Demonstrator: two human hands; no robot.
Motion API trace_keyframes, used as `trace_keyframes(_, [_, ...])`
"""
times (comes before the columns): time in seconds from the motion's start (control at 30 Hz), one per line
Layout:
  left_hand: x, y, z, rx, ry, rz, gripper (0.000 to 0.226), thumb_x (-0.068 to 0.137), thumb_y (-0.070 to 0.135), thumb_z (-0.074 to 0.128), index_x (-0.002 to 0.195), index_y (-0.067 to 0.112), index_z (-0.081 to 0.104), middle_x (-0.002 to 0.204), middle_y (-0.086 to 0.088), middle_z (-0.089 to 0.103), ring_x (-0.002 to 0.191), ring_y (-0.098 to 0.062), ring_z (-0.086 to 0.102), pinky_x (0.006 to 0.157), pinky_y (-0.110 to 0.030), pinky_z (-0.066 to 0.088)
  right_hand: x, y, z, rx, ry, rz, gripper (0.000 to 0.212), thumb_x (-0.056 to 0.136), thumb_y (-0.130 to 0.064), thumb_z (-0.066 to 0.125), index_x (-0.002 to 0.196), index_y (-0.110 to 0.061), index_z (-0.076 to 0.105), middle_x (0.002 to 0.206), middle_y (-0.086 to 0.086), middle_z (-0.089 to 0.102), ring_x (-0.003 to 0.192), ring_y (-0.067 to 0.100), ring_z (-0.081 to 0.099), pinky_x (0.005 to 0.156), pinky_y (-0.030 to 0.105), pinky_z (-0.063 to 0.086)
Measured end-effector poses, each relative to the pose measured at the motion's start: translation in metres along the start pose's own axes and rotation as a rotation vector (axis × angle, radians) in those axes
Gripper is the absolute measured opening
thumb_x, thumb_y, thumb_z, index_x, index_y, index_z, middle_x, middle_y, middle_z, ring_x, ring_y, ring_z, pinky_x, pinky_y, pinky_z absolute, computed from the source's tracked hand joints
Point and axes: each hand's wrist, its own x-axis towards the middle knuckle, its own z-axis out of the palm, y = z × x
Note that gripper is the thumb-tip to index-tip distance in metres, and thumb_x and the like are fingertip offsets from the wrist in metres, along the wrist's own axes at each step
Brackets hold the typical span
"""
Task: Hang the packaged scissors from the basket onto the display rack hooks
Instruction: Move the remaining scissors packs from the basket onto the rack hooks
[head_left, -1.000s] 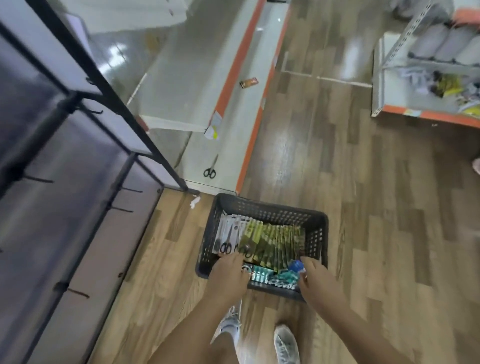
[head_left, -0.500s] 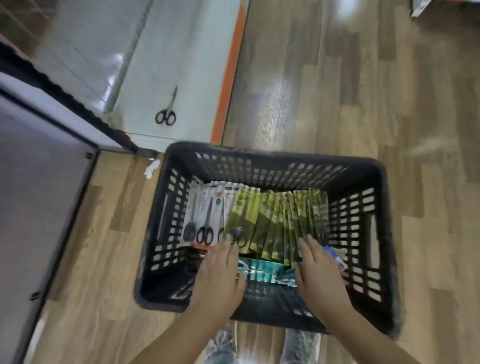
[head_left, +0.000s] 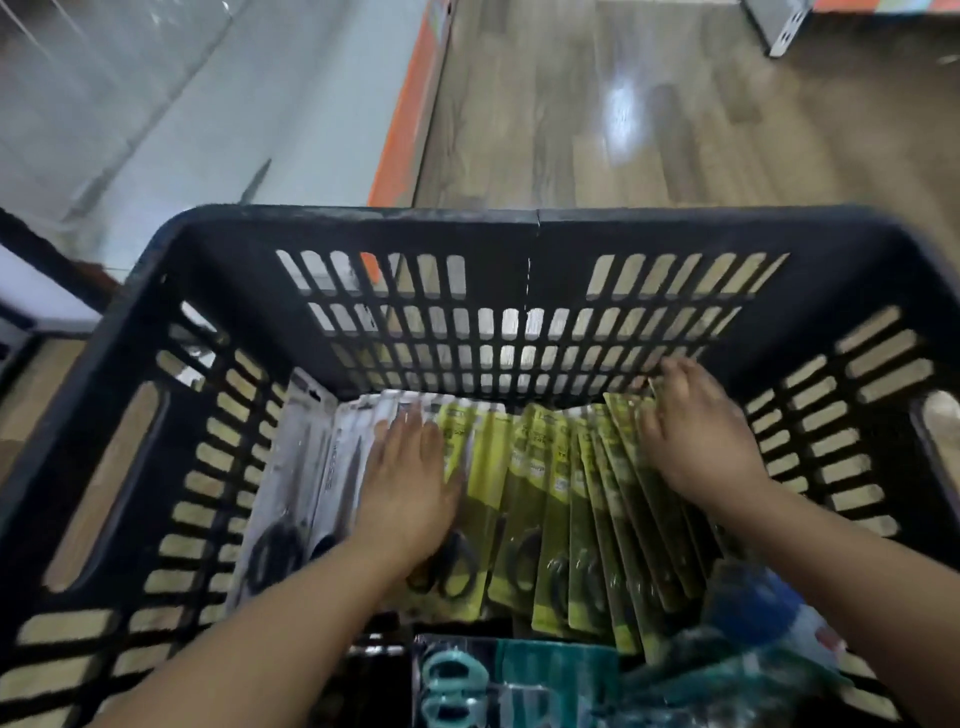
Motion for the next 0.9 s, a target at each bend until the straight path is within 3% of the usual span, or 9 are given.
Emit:
trace_keyframes(0.1, [0.001, 0.001, 0.021, -0.081, -0.069, -0.065, 0.068, 0.098, 0.052, 0.02, 0.15, 0.012, 0.004, 0.159, -0.009, -0.008, 0.146, -0.023, -0.009, 0.118, -0.038, -0.001, -0.007, 0.017, 0.018, 0.096, -0.017, 0.096, 0.056, 0.097, -0.04, 0.034, 0.144, -0.011, 0.025, 0.147, 0.013, 0.031, 0.136, 0.029, 0.027, 0.11, 0.043, 0.027])
trace_keyframes(0.23, [0.003, 0.008, 0.029, -0.075, -0.125, -0.099, 0.073, 0.097, 0.055, 0.021, 0.15, 0.01, 0.0, 0.158, -0.012, -0.014, 0.145, -0.027, -0.014, 0.117, -0.042, -0.005, -0.008, 0.024, 0.04, 0.221, -0.289, 0.368, 0.062, 0.097, -0.051, 0.024, 0.149, -0.018, 0.013, 0.151, 0.018, 0.023, 0.137, 0.037, 0.025, 0.111, 0.047, 0.026])
trace_keyframes(0.3, [0.0, 0.012, 0.029, -0.052, -0.146, -0.105, 0.075, 0.097, 0.055, 0.022, 0.15, 0.008, -0.002, 0.157, -0.013, -0.015, 0.145, -0.029, -0.014, 0.117, -0.044, -0.004, -0.009, 0.023, 0.042, 0.221, -0.342, 0.397, 0.065, 0.097, -0.055, 0.018, 0.15, -0.019, 0.008, 0.153, 0.018, 0.022, 0.137, 0.038, 0.026, 0.111, 0.048, 0.027])
trace_keyframes(0.47, [0.002, 0.01, 0.03, -0.009, -0.159, -0.101, 0.078, 0.095, 0.059, 0.023, 0.15, 0.008, -0.001, 0.158, -0.011, -0.011, 0.145, -0.029, -0.013, 0.116, -0.045, -0.004, -0.015, 0.01, 0.045, 0.135, -0.407, 0.272, 0.069, 0.093, -0.062, 0.012, 0.15, -0.027, -0.001, 0.157, 0.014, 0.009, 0.143, 0.034, 0.012, 0.115, 0.049, 0.018])
trace_keyframes(0.63, [0.001, 0.011, 0.033, -0.041, -0.106, -0.104, 0.077, 0.095, 0.059, 0.027, 0.15, 0.01, 0.004, 0.159, -0.01, -0.005, 0.145, -0.027, -0.012, 0.116, -0.046, -0.006, -0.03, -0.012, 0.037, -0.011, -0.409, 0.122, 0.068, 0.095, -0.059, 0.012, 0.151, -0.025, -0.005, 0.156, 0.019, 0.006, 0.142, 0.038, 0.013, 0.114, 0.049, 0.017])
trace_keyframes(0.8, [-0.002, 0.017, 0.032, -0.028, -0.057, -0.089, 0.076, 0.093, 0.058, 0.033, 0.147, 0.008, 0.015, 0.157, -0.008, 0.008, 0.146, -0.025, -0.004, 0.116, -0.045, -0.005, -0.039, -0.026, 0.027, -0.053, -0.287, -0.024, 0.056, 0.099, -0.049, 0.016, 0.149, -0.026, 0.008, 0.147, 0.016, 0.031, 0.133, 0.035, 0.032, 0.106, 0.045, 0.031])
trace_keyframes(0.9, [0.0, 0.016, 0.032, -0.024, -0.025, -0.085, 0.078, 0.091, 0.061, 0.036, 0.145, 0.008, 0.018, 0.155, -0.007, 0.015, 0.145, -0.026, 0.002, 0.118, -0.043, -0.002, -0.034, -0.023, 0.028, -0.043, -0.216, -0.023, 0.078, 0.09, -0.061, 0.038, 0.149, -0.021, 0.005, 0.144, 0.012, 0.035, 0.13, 0.032, 0.034, 0.105, 0.044, 0.033])
